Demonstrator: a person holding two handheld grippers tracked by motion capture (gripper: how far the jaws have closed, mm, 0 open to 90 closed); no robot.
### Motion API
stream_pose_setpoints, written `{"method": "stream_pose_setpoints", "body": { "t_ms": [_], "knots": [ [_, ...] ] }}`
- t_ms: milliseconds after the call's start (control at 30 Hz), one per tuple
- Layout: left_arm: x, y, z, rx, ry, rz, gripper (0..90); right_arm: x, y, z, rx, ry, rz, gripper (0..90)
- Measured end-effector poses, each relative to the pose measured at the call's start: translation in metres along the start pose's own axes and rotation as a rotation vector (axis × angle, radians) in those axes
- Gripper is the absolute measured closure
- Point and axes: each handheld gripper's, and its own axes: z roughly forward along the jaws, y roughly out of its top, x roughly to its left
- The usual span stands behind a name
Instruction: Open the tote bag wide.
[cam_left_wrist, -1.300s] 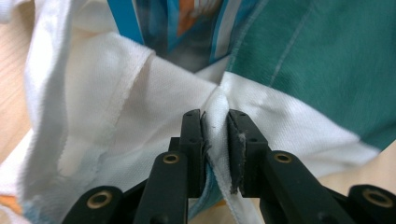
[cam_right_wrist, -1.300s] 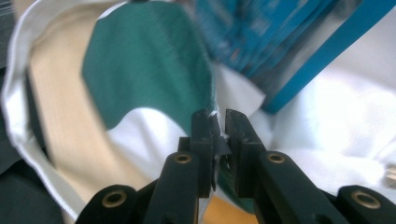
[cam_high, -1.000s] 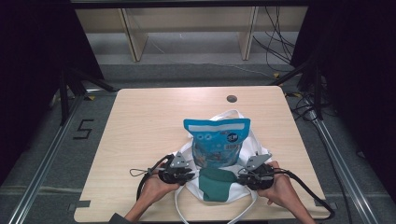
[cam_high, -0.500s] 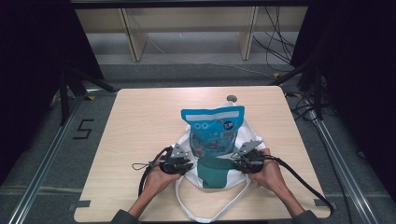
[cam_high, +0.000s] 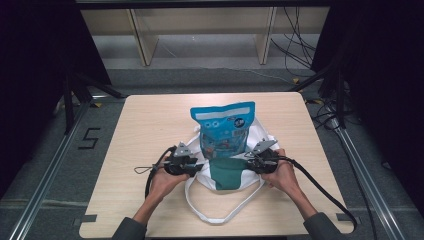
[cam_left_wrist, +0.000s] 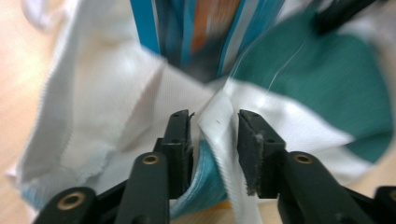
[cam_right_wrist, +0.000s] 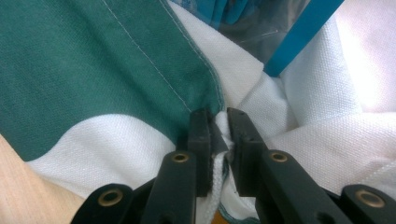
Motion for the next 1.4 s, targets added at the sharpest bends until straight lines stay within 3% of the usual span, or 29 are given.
{"method": "stream_pose_setpoints", "body": {
  "t_ms": [67, 133, 167, 233, 267, 300, 333, 400, 433, 467, 500, 533, 567, 633, 767, 867, 900, 933, 967, 1000, 1033, 1067, 1133, 1167, 1267, 1300, 1333, 1367, 1400],
  "knots": [
    [0.004, 0.009, -0.008, -0.048, -0.007, -0.028, 61.3, -0.001, 0.0, -0.001, 0.001, 0.015, 0.02, 80.7],
    [0.006, 0.014, -0.01, -0.062, 0.019, -0.02, 61.8, -0.001, 0.001, -0.001, -0.01, 0.028, 0.024, 80.5],
    [0.01, 0.018, -0.012, -0.053, 0.052, 0.005, 61.2, -0.001, 0.0, -0.001, -0.009, 0.025, 0.028, 80.4],
    [0.015, 0.026, -0.014, -0.095, 0.074, -0.022, 61.1, -0.002, 0.0, -0.002, -0.011, 0.029, 0.031, 80.1],
    [0.018, 0.029, -0.014, -0.098, 0.104, -0.012, 61.1, -0.002, 0.0, -0.002, -0.011, 0.029, 0.031, 80.1],
    [0.02, 0.033, -0.014, -0.078, 0.151, 0.028, 60.7, -0.001, 0.0, -0.002, -0.011, 0.027, 0.031, 80.0],
    [0.025, 0.036, -0.011, -0.056, 0.169, 0.054, 60.4, -0.001, 0.0, -0.002, -0.01, 0.028, 0.032, 80.0],
    [0.035, 0.038, -0.001, -0.018, 0.185, 0.057, 62.2, -0.001, 0.0, -0.002, -0.011, 0.027, 0.032, 80.0],
    [0.04, 0.037, 0.007, 0.0, 0.193, 0.047, 68.4, -0.001, 0.0, -0.001, -0.011, 0.01, 0.021, 80.1],
    [0.045, 0.036, 0.017, 0.027, 0.206, 0.033, 68.4, -0.001, 0.0, -0.001, -0.011, 0.01, 0.021, 80.1],
    [0.051, 0.034, 0.024, 0.076, 0.203, 0.048, 74.3, 0.0, 0.0, -0.001, -0.008, 0.015, 0.029, 80.2],
    [0.057, 0.032, 0.033, 0.077, 0.202, 0.013, 82.0, 0.001, -0.001, -0.001, -0.008, 0.023, 0.035, 80.4],
    [0.069, 0.027, 0.045, 0.117, 0.191, -0.017, 86.6, -0.002, -0.001, -0.003, 0.003, 0.027, 0.021, 80.8],
    [0.074, 0.024, 0.049, 0.133, 0.199, -0.024, 86.8, -0.001, -0.001, -0.003, 0.007, 0.027, 0.014, 81.3],
    [0.092, 0.014, 0.068, 0.154, 0.211, -0.138, 86.5, 0.002, -0.002, -0.001, -0.011, 0.033, 0.033, 81.7],
    [0.092, 0.016, 0.071, 0.179, 0.24, -0.115, 85.6, 0.003, -0.003, 0.0, -0.015, 0.029, 0.028, 81.8],
    [0.09, 0.02, 0.07, 0.204, 0.26, -0.077, 84.4, 0.004, -0.003, 0.0, -0.011, 0.024, 0.028, 81.7],
    [0.09, 0.02, 0.07, 0.204, 0.26, -0.077, 81.8, 0.004, -0.003, 0.0, -0.011, 0.022, 0.029, 81.6],
    [0.087, 0.022, 0.063, 0.179, 0.271, -0.107, 77.7, 0.004, -0.003, 0.0, -0.011, 0.023, 0.036, 81.3],
    [0.087, 0.022, 0.063, 0.179, 0.271, -0.107, 73.5, 0.004, -0.003, 0.0, -0.011, 0.023, 0.036, 81.3],
    [0.086, 0.024, 0.052, 0.116, 0.24, -0.146, 67.3, 0.003, -0.003, 0.0, -0.027, 0.037, 0.054, 80.6],
    [0.086, 0.024, 0.052, 0.116, 0.24, -0.146, 62.8, 0.003, -0.003, 0.0, -0.027, 0.037, 0.054, 80.6],
    [0.087, 0.027, 0.034, 0.055, 0.188, -0.184, 61.7, 0.001, -0.001, -0.002, -0.006, 0.04, 0.061, 80.1],
    [0.085, 0.029, 0.027, 0.023, 0.17, -0.202, 60.7, 0.0, -0.002, 0.001, -0.022, 0.032, 0.055, 80.1],
    [0.073, 0.032, 0.011, -0.063, 0.11, -0.232, 59.2, -0.002, -0.002, 0.0, -0.025, 0.057, 0.083, 79.2],
    [0.069, 0.032, 0.006, -0.05, 0.089, -0.213, 59.3, -0.003, -0.001, -0.002, -0.008, 0.057, 0.084, 78.2],
    [0.064, 0.031, 0.003, -0.052, 0.067, -0.201, 59.8, -0.003, -0.001, -0.002, -0.033, 0.046, 0.093, 76.4],
    [0.055, 0.028, -0.002, -0.04, 0.061, -0.165, 61.0, -0.004, 0.0, -0.006, -0.04, 0.043, 0.086, 72.4],
    [0.055, 0.028, -0.002, -0.04, 0.061, -0.165, 61.2, -0.004, 0.0, -0.006, -0.04, 0.043, 0.086, 72.4]
  ]
}}
